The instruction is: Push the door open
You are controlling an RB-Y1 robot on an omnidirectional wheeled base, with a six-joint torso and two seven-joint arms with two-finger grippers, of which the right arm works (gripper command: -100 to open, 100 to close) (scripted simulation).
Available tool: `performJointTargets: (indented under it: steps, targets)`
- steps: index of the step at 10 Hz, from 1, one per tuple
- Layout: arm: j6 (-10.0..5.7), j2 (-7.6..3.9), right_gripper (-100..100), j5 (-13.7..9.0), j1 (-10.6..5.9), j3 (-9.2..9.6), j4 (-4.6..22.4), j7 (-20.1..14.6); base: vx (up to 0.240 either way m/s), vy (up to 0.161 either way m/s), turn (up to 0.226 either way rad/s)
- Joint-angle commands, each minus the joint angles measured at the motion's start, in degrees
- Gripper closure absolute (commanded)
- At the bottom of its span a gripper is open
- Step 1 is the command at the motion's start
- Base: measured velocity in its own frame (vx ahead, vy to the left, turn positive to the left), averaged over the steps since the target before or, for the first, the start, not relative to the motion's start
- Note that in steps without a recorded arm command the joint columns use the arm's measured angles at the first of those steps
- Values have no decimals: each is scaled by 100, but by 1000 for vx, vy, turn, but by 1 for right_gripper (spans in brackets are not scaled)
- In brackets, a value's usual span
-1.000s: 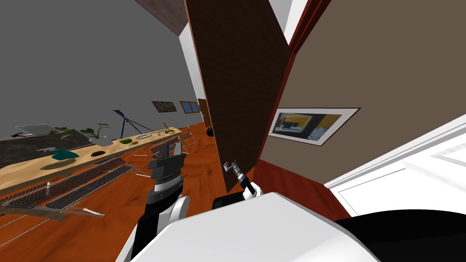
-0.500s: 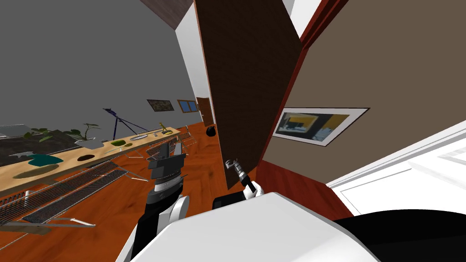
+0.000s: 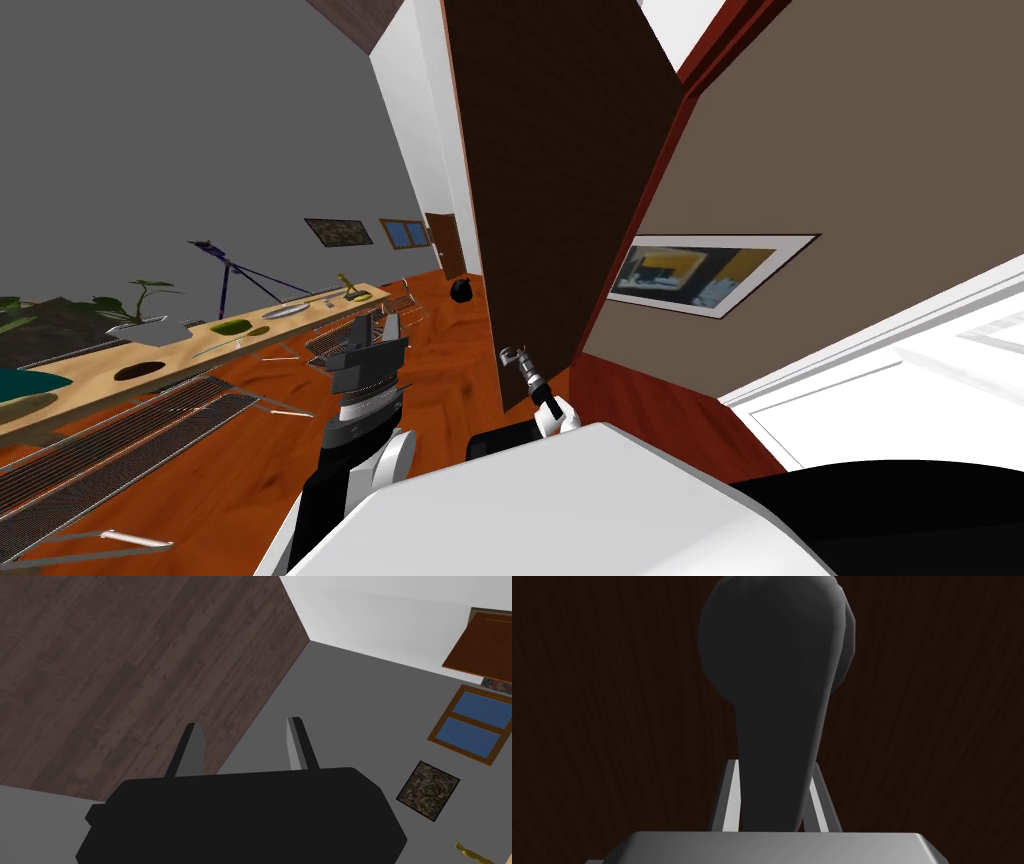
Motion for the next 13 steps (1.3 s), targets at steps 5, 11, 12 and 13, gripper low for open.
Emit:
performJointTargets:
  steps: [5, 11, 12, 13]
  targets:
    - [-33, -24, 100, -93, -72, -299, 65, 58, 84, 104, -52]
    - [-47, -63, 100, -206, -113, -627, 130, 153, 126, 107, -43]
    - [-50, -42, 100, -232, -123, -702, 145, 175, 143, 153, -83]
    - [-52, -28, 100, -244, -127, -738, 153, 185, 137, 116, -48]
